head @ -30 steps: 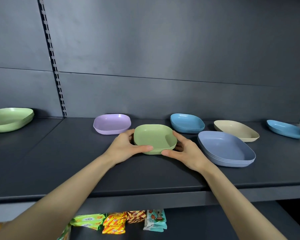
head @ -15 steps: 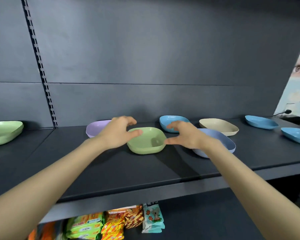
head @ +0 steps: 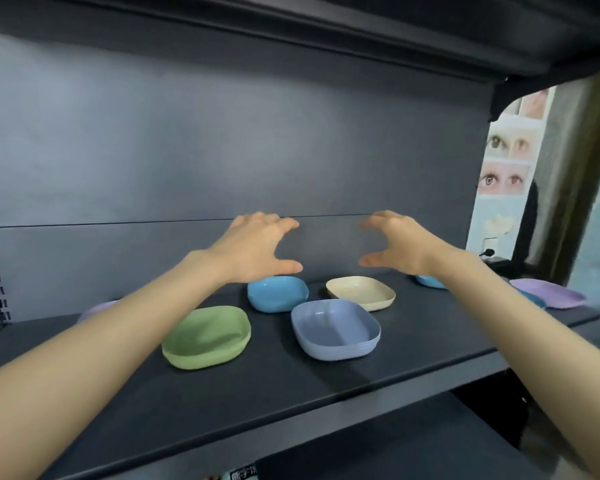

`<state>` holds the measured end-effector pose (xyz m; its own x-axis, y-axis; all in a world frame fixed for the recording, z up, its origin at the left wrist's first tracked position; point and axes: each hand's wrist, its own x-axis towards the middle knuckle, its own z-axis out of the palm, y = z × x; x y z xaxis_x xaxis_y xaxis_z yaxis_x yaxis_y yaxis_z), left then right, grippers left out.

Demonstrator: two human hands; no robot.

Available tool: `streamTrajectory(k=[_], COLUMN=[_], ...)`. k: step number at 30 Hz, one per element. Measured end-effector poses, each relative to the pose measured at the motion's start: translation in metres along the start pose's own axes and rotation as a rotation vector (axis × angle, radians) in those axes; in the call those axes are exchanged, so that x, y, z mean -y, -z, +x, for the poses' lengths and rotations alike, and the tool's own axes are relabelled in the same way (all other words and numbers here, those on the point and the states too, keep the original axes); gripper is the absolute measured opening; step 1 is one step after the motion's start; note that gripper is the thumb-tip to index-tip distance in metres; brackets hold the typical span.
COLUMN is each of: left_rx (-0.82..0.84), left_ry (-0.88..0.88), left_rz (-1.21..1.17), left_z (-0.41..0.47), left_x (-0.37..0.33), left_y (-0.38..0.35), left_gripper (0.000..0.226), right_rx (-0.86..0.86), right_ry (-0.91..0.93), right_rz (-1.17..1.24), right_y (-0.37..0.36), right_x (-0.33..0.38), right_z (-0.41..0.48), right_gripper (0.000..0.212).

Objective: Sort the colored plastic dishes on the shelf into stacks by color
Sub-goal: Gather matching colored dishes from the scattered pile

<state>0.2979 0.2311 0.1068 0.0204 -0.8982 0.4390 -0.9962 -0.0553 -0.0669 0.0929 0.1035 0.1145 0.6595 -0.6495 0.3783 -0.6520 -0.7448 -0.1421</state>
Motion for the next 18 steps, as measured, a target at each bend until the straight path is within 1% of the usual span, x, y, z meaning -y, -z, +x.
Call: streamTrajectory(k=[7, 11, 18], left_rx=[-0.074, -0.112, -0.07], left_ry=[-0.042, -0.015, 0.017], left_rz=[0.026, -0.01, -0.015], left_z=[0.057, 0.081, 0.121], left_x=[-0.102, -0.154, -0.212], left_y=[-0.015, -0.035, -0.06], left_gripper=[0.073, 0.075, 0.076], right_rx=[-0.014, -0.001, 0.03], right_ry=[-0.032, -0.048, -0.039], right_rz=[-0.063, -0.104, -0.087], right_y=[0.033, 0.043, 0.046], right_x=[-0.106, -0.166, -0.25], right_z=[-0.028, -0.044, -0.046], right_gripper=[0.069, 0.071, 0.074])
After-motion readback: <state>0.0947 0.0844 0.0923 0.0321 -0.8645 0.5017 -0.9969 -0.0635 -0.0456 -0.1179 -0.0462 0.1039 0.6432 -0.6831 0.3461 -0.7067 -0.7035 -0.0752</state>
